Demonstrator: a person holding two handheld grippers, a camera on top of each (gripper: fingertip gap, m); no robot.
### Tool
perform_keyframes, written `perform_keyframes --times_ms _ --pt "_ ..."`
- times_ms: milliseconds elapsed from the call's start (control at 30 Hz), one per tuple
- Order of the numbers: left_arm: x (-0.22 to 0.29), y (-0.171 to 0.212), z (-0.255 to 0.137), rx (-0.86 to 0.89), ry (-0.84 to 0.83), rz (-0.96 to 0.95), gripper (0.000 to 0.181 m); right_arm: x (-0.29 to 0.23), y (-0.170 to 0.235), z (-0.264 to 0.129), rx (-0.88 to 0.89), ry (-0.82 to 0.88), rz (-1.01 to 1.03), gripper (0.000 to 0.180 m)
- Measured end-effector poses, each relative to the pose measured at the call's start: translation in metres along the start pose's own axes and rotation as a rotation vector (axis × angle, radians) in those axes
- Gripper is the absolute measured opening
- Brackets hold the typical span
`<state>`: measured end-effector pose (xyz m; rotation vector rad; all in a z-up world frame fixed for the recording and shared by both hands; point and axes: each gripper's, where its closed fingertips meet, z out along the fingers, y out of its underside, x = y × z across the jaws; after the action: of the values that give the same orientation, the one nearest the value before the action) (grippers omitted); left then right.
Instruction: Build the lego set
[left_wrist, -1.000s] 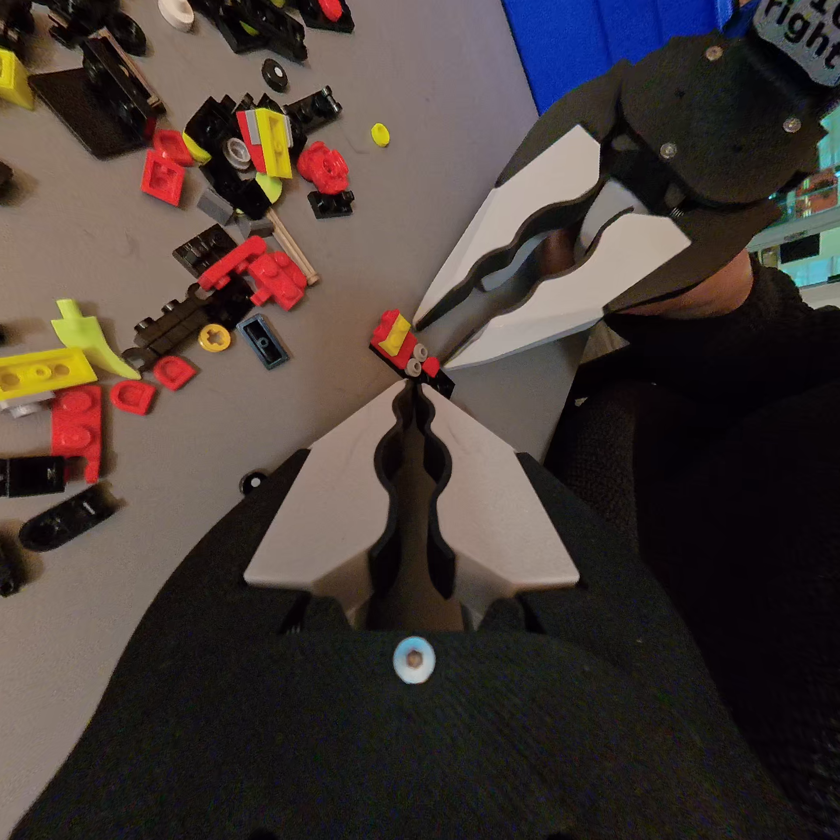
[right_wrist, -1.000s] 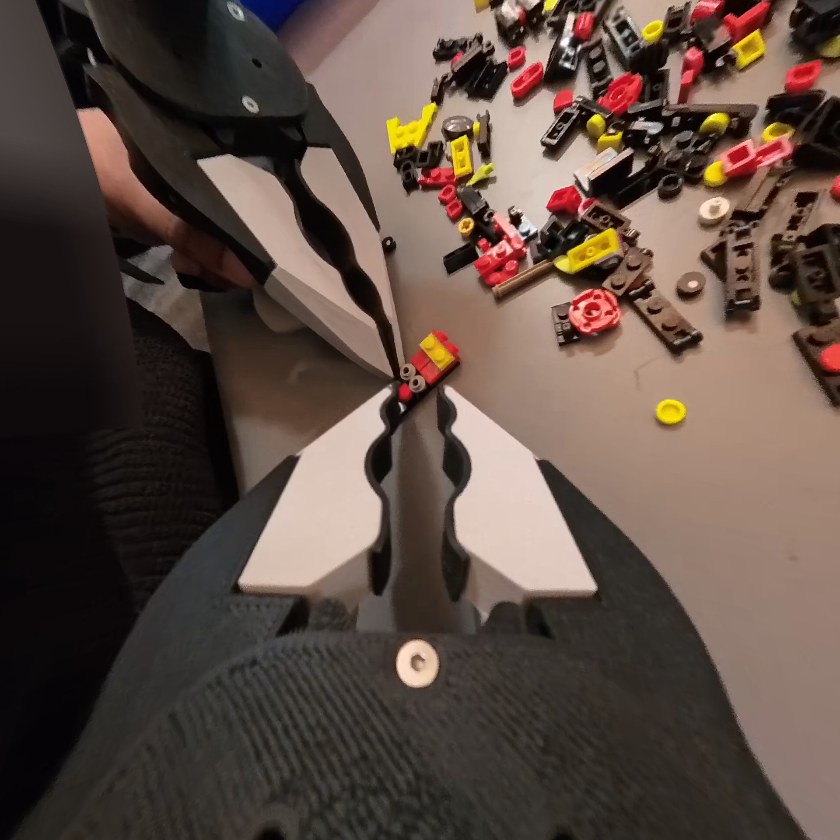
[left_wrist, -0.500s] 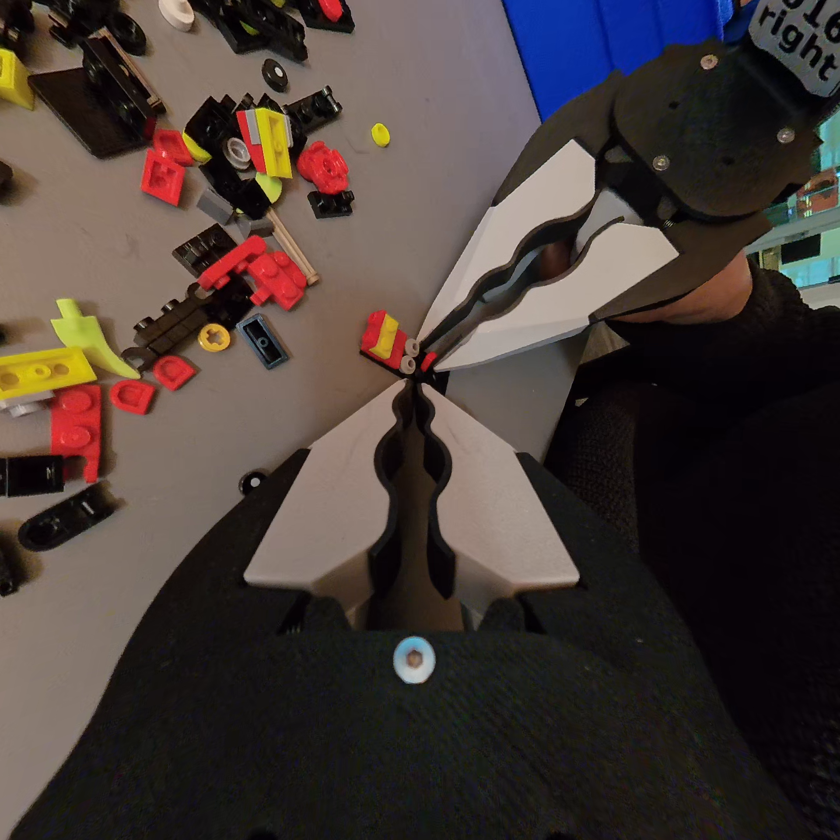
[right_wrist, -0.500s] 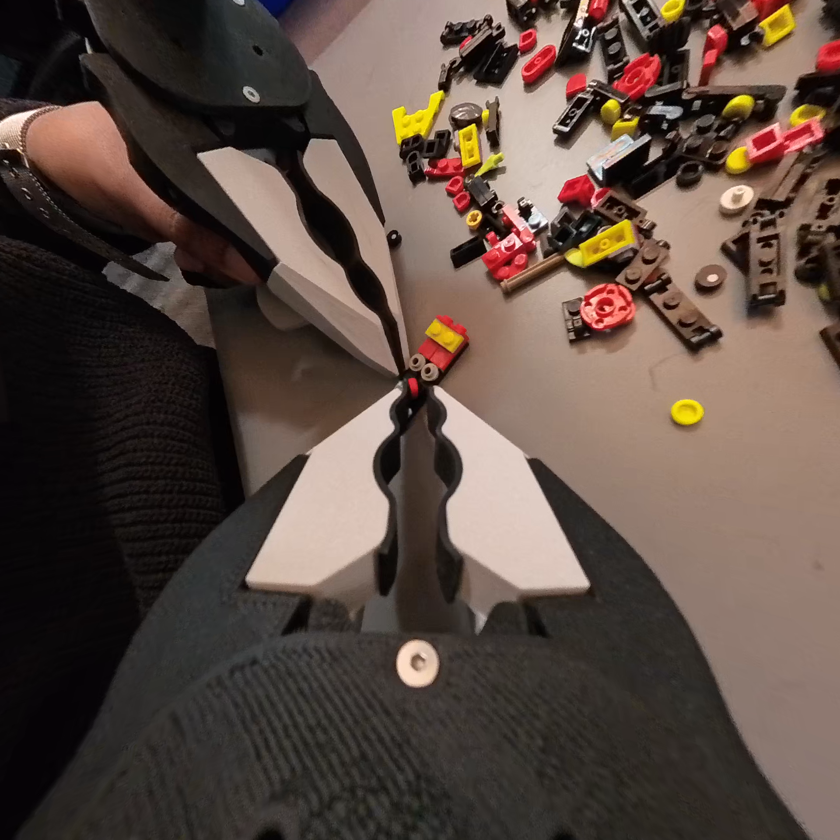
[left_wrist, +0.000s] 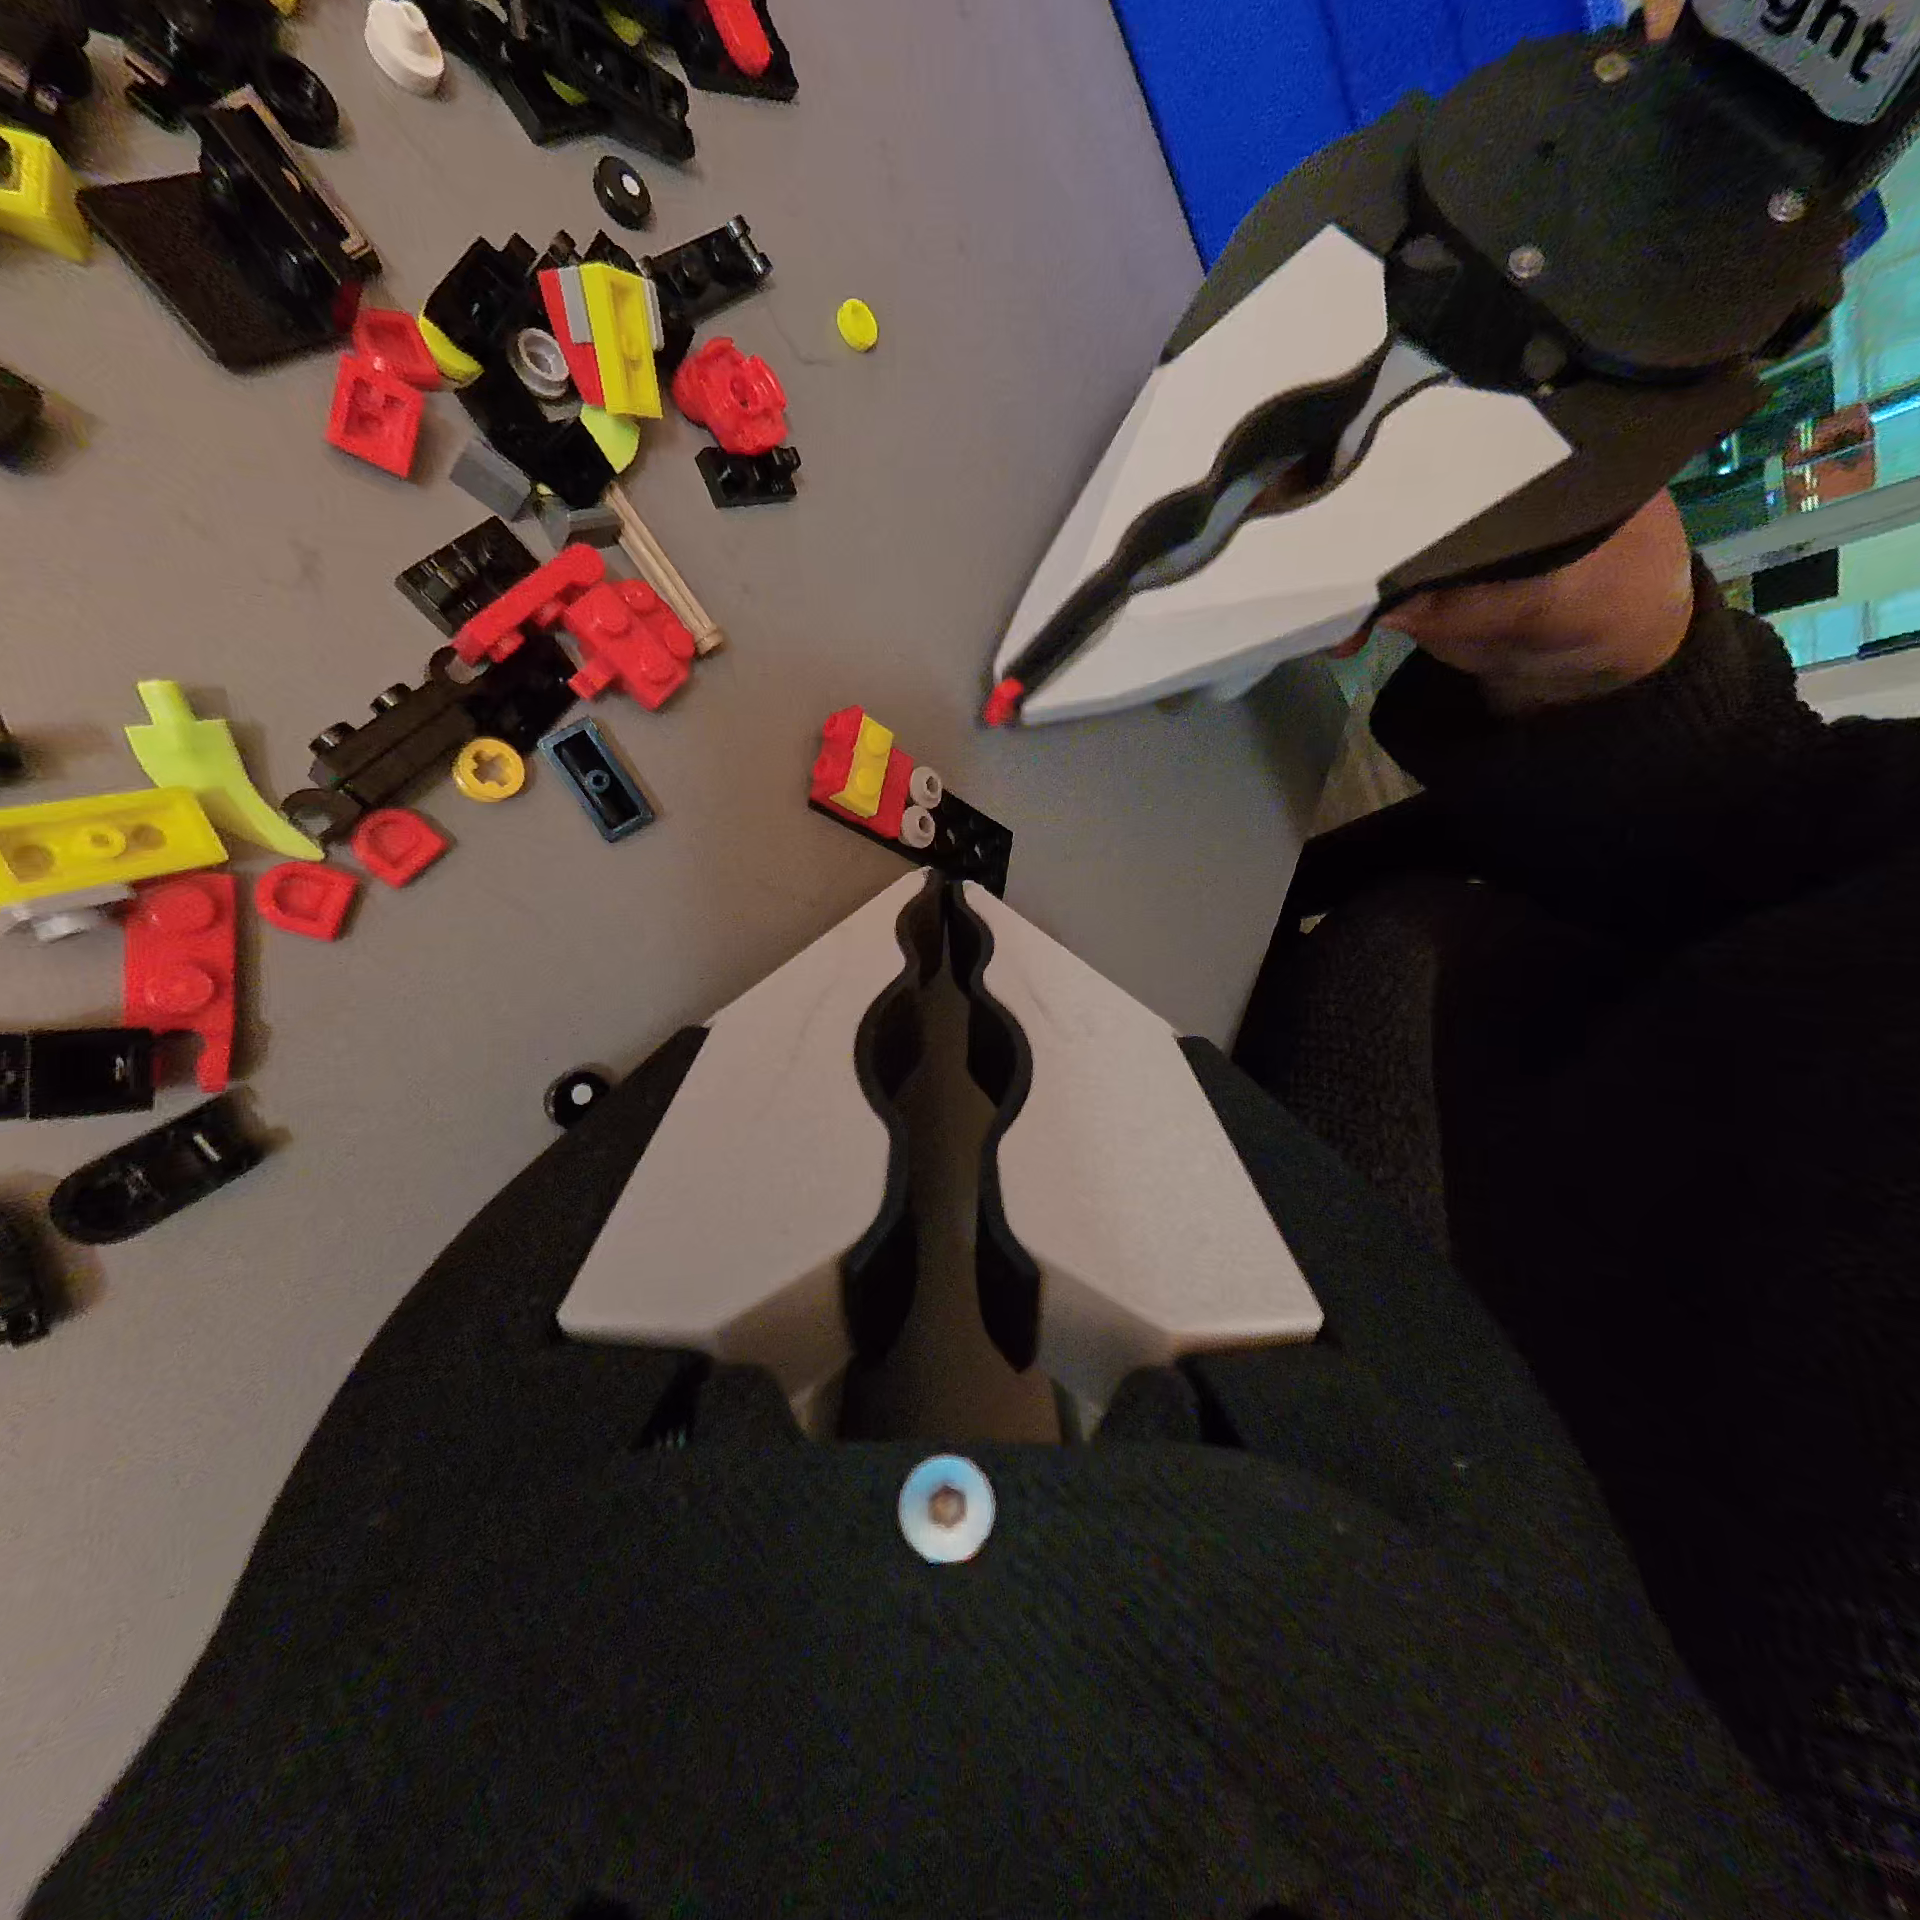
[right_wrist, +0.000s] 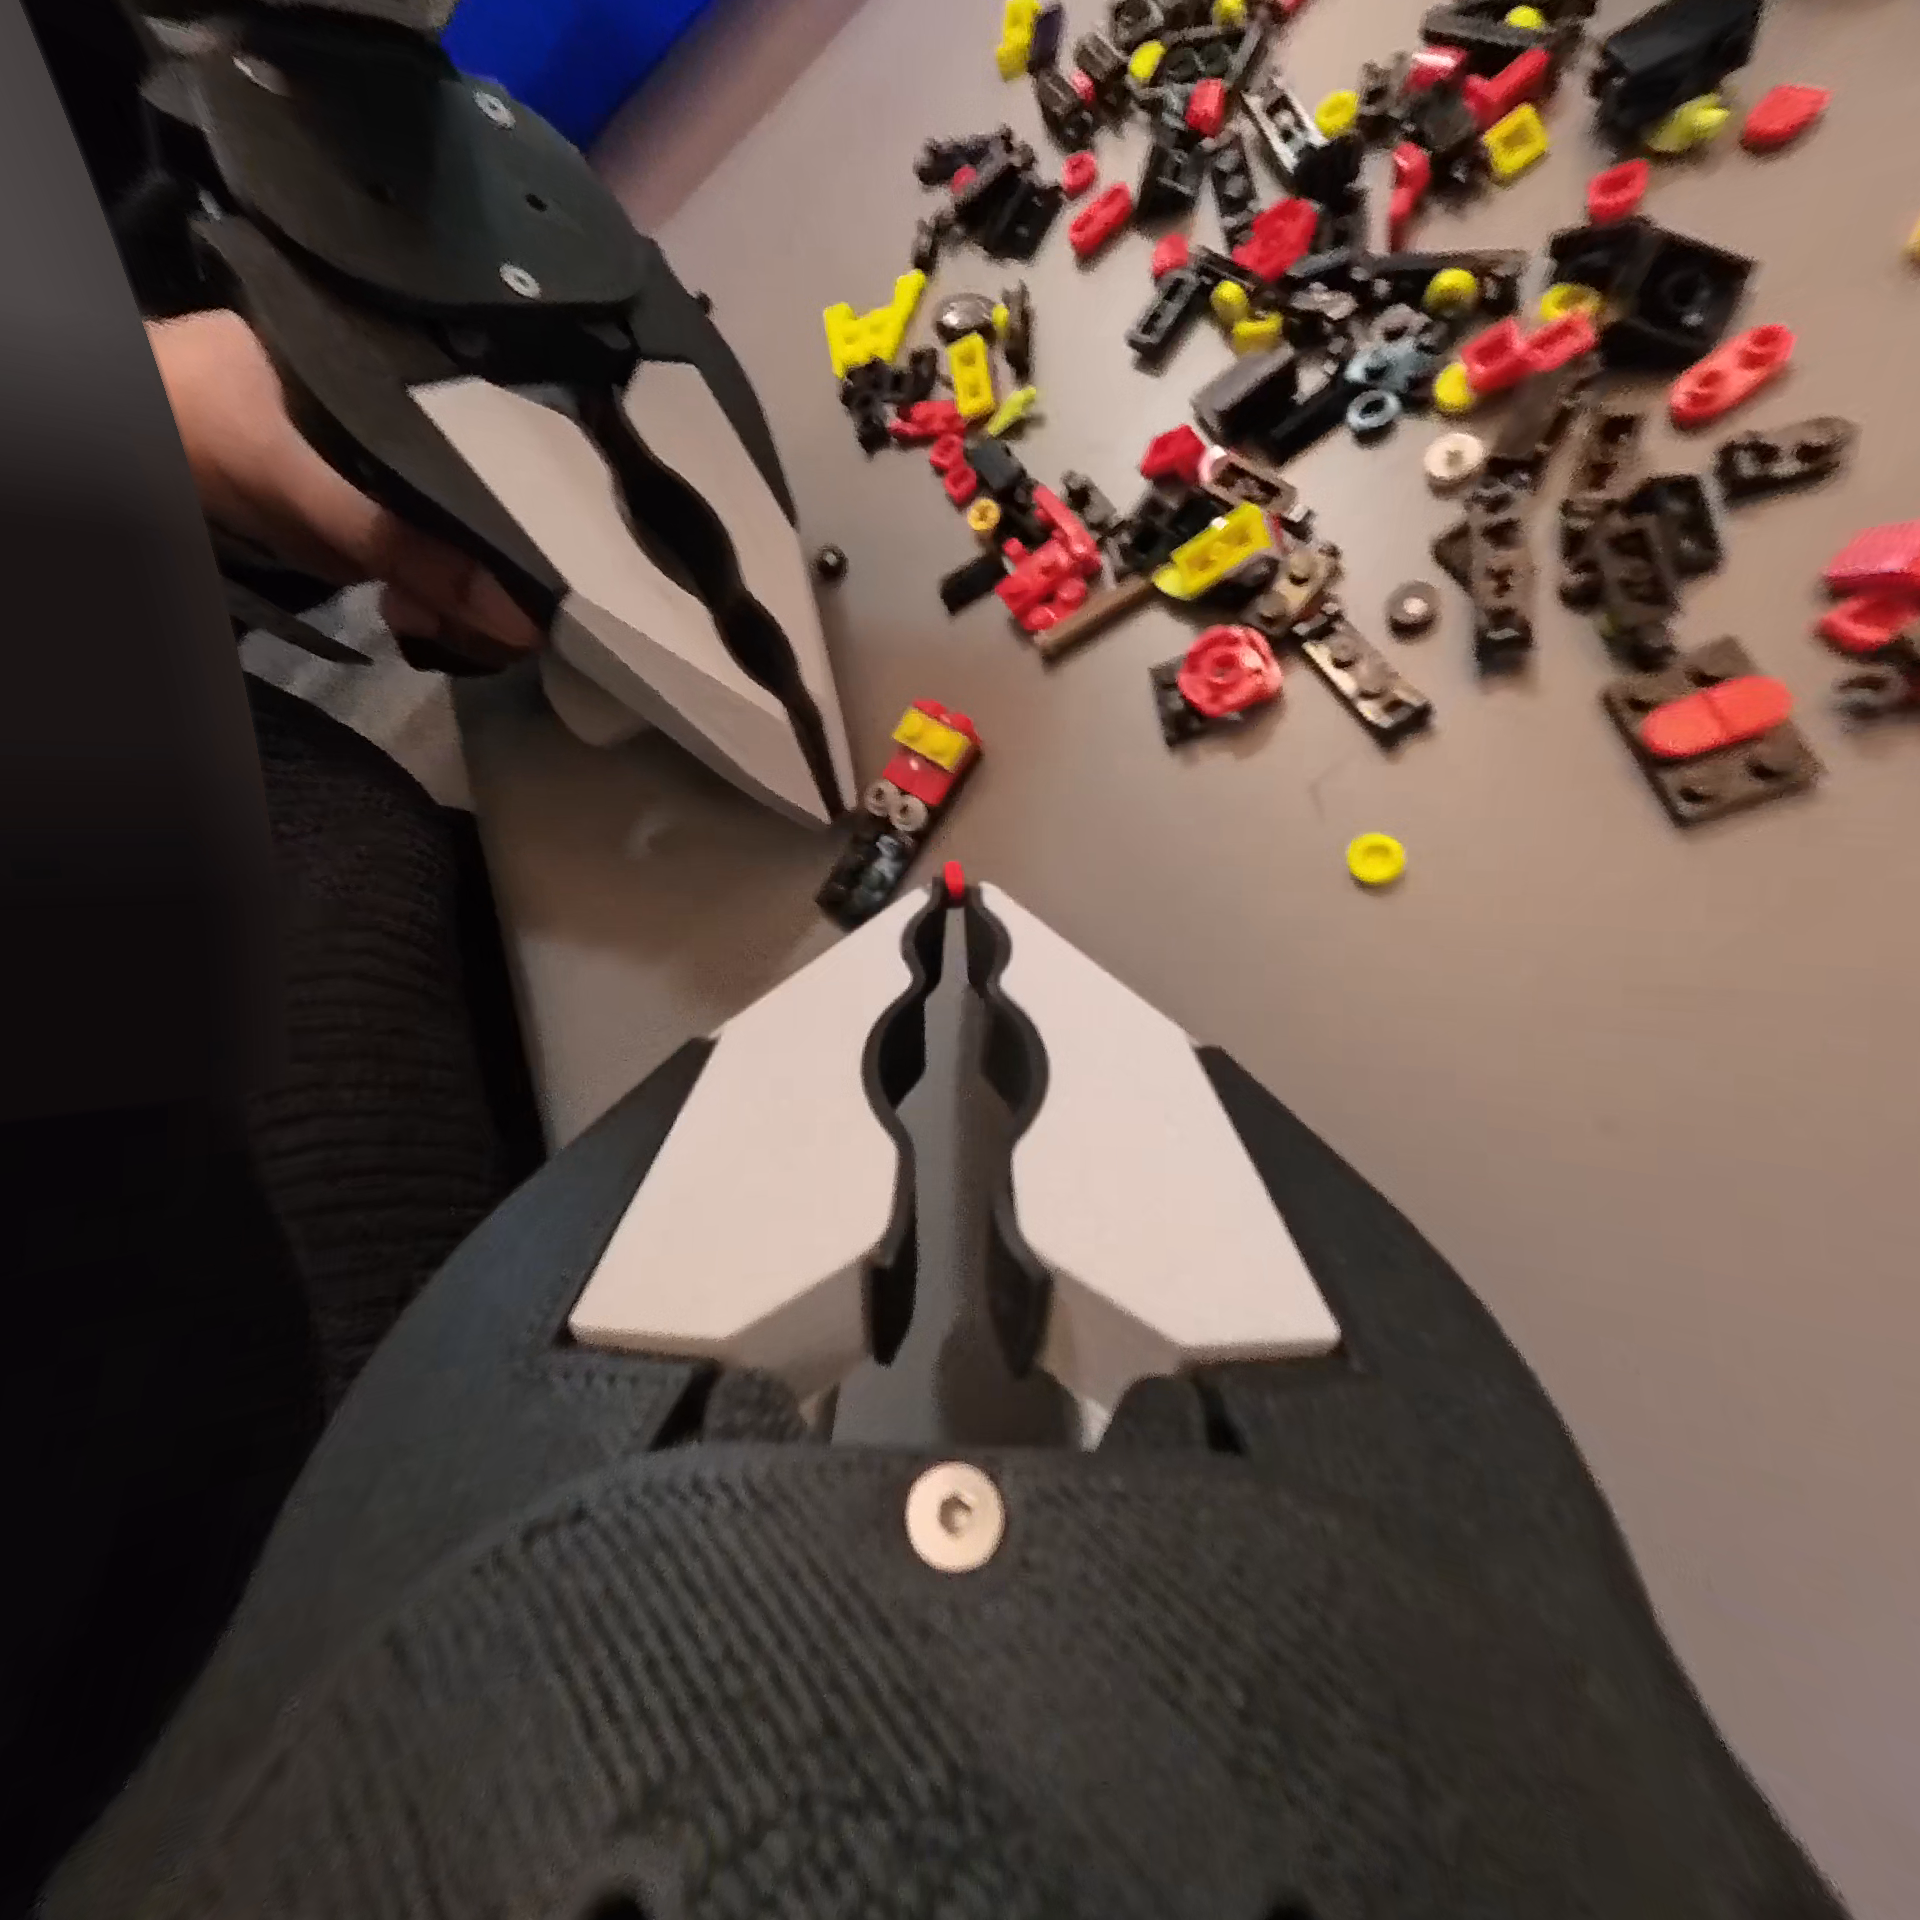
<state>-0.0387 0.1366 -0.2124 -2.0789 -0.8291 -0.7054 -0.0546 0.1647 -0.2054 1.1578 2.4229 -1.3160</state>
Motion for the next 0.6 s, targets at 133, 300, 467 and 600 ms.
perform_keyframes --times_ms 133,300,467,600 --pt "0.001 0.0 0.0 0.001 0.008 0.003 0.0 0.012 0.008 -0.004 -0.049 0.084 -0.047 0.002" --pt "0.005 0.001 0.0 0.001 0.025 0.006 0.0 0.03 0.002 -0.008 -0.054 0.271 -0.182 0.016" --pt "0.005 0.0 -0.002 0.007 0.033 0.003 0.0 0.029 -0.002 -0.012 -0.051 0.31 -0.255 0.019" --pt "0.005 0.0 -0.002 0.009 0.037 0.001 0.0 0.028 0.002 -0.011 -0.08 0.32 -0.268 0.015"
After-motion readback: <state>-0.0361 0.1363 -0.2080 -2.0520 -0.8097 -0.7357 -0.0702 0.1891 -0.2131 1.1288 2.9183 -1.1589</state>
